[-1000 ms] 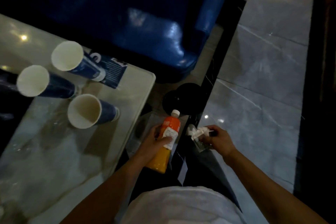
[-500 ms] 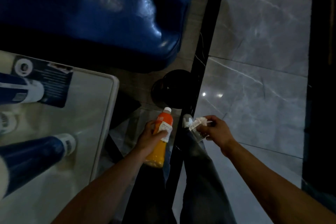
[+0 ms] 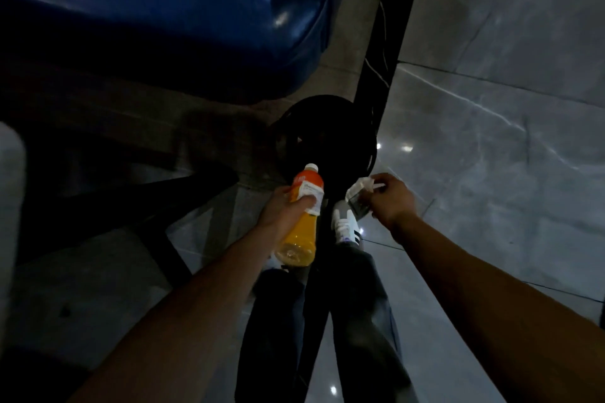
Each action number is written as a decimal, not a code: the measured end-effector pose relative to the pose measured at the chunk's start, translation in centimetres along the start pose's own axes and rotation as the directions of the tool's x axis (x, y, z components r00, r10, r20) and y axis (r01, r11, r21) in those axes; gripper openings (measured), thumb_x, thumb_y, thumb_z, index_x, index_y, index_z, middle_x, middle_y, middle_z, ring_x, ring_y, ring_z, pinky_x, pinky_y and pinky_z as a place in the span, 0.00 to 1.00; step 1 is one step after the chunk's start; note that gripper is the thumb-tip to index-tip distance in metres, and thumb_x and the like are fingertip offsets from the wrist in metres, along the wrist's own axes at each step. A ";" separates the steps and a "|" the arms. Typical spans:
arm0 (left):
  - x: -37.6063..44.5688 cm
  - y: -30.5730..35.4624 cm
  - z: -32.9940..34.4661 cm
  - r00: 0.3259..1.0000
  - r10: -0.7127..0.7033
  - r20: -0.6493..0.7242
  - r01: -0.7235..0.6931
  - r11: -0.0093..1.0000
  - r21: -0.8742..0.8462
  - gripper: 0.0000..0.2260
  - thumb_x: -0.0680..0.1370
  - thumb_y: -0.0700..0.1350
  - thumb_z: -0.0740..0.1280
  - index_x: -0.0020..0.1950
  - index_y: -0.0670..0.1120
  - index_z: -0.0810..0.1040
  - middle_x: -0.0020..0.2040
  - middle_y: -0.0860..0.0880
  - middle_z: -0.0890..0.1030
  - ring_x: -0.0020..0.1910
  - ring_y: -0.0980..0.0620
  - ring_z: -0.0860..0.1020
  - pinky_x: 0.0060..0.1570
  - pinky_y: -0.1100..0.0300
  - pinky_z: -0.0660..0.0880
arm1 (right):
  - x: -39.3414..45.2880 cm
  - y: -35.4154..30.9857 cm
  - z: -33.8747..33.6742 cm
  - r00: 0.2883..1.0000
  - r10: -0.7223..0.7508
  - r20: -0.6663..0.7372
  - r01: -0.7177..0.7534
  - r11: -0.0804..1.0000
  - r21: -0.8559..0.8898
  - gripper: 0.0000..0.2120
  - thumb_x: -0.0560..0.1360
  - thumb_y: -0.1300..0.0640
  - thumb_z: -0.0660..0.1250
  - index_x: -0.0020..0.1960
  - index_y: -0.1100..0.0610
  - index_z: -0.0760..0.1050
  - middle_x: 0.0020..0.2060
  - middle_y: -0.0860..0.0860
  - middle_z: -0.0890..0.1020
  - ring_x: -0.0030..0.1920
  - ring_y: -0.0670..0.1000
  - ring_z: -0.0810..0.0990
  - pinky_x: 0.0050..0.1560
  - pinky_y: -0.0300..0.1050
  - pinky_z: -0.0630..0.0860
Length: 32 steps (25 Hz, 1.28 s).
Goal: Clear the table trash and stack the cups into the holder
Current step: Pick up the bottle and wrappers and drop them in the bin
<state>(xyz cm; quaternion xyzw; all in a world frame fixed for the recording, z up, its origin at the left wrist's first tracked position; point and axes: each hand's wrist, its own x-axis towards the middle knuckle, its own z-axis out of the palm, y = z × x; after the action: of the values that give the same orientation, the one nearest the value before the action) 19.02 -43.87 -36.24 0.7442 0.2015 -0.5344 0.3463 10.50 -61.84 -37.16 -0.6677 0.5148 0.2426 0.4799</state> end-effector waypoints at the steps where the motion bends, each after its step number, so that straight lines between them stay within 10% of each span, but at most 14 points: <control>1: 1.4 0.0 0.4 1.000 -0.012 0.008 0.012 1.000 0.010 0.23 0.76 0.48 0.70 0.69 0.47 0.69 0.56 0.44 0.77 0.50 0.43 0.78 0.51 0.51 0.75 | 1.2 0.3 0.7 1.000 -0.016 -0.014 0.015 1.000 -0.022 0.17 0.74 0.59 0.68 0.62 0.57 0.75 0.54 0.58 0.83 0.52 0.60 0.82 0.54 0.54 0.79; 5: 6.8 0.6 1.9 0.998 -0.047 -0.030 0.048 0.998 0.029 0.26 0.76 0.53 0.70 0.70 0.45 0.67 0.61 0.42 0.76 0.56 0.40 0.77 0.54 0.49 0.75 | 5.6 0.6 2.9 0.989 -0.102 -0.104 0.092 0.991 -0.097 0.16 0.74 0.56 0.68 0.61 0.56 0.76 0.51 0.57 0.84 0.52 0.58 0.82 0.46 0.42 0.72; 13: 11.1 1.9 2.1 0.975 -0.210 -0.071 0.206 0.977 -0.061 0.32 0.74 0.55 0.71 0.73 0.41 0.66 0.67 0.37 0.73 0.62 0.36 0.75 0.62 0.41 0.74 | 9.1 -1.2 4.7 0.965 -0.230 -0.125 0.188 0.941 -0.280 0.17 0.76 0.51 0.67 0.62 0.56 0.75 0.53 0.61 0.82 0.53 0.61 0.81 0.52 0.49 0.78; 20: 10.0 1.9 1.6 0.945 -0.325 0.016 0.326 0.945 -0.037 0.26 0.73 0.64 0.66 0.61 0.46 0.72 0.50 0.41 0.81 0.43 0.47 0.80 0.34 0.57 0.76 | 8.7 -2.1 4.4 0.990 -0.140 -0.013 0.133 0.963 -0.234 0.16 0.78 0.51 0.64 0.63 0.55 0.74 0.56 0.60 0.81 0.56 0.60 0.80 0.57 0.53 0.78; 32: -4.3 3.5 -3.2 0.980 0.187 -0.064 -0.182 0.981 0.065 0.04 0.76 0.46 0.69 0.41 0.52 0.76 0.40 0.46 0.78 0.42 0.47 0.76 0.44 0.55 0.71 | -7.3 -7.0 -2.6 0.955 -0.186 0.232 0.273 0.857 -0.437 0.16 0.76 0.51 0.64 0.63 0.52 0.76 0.54 0.57 0.83 0.55 0.57 0.80 0.51 0.45 0.74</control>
<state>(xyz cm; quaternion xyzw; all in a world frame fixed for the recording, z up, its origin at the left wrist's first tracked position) 21.95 -43.63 -30.57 0.7877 0.1279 -0.4794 0.3652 13.99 -60.79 -27.37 -0.7947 0.3124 0.3591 0.3768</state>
